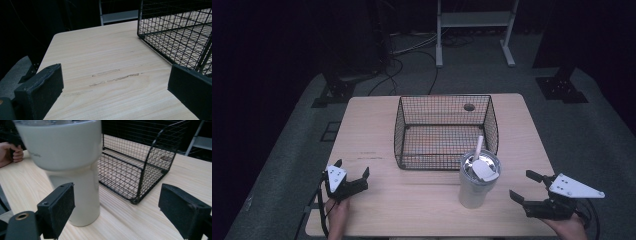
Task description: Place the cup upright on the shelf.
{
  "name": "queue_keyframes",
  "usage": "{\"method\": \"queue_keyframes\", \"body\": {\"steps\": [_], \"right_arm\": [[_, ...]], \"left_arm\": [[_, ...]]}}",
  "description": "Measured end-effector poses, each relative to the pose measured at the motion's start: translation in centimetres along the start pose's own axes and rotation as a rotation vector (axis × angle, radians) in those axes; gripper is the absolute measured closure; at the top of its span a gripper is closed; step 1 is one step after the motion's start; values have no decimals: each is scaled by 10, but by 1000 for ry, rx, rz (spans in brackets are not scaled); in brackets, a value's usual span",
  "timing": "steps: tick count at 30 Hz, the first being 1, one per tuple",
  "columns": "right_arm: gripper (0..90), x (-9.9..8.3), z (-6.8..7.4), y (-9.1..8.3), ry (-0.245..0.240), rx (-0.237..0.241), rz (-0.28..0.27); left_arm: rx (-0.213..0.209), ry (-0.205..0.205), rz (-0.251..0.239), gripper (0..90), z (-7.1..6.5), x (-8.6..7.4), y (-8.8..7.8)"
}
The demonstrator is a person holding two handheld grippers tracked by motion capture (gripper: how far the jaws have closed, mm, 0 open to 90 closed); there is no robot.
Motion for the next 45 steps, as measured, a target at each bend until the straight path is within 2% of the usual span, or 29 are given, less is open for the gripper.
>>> {"method": "queue_keyframes", "body": {"steps": [10, 20, 26, 28, 31, 40, 45], "right_arm": [[127, 0, 13, 3, -20, 46, 11], [127, 1, 30, 10, -57, 113, 21], [127, 0, 41, 20, -61, 152, 33], [127, -1, 45, 24, -48, 176, 33], [127, -3, 51, 32, -69, 177, 48], [127, -4, 60, 47, -74, 186, 57], [125, -3, 61, 53, -70, 173, 50]], "left_arm": [[0, 1, -2, 0, 0, 0, 0], [-2, 0, 1, 0, 0, 0, 0], [-2, 0, 1, 0, 0, 0, 0], [-1, -1, 1, 0, 0, 0, 0], [-1, 0, -1, 0, 0, 0, 0], [-1, -2, -1, 0, 0, 0, 0], [1, -3, -1, 0, 0, 0, 0]]}}
Point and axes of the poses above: each handheld gripper's, and its own axes: y roughly forward along the jaws, x roughly out of its top, z roughly to its left, the point moved 3 cm from there along y, roughly forward along the jaws, and after that the axes turned 15 degrees about -x, right-handed, at the moved point
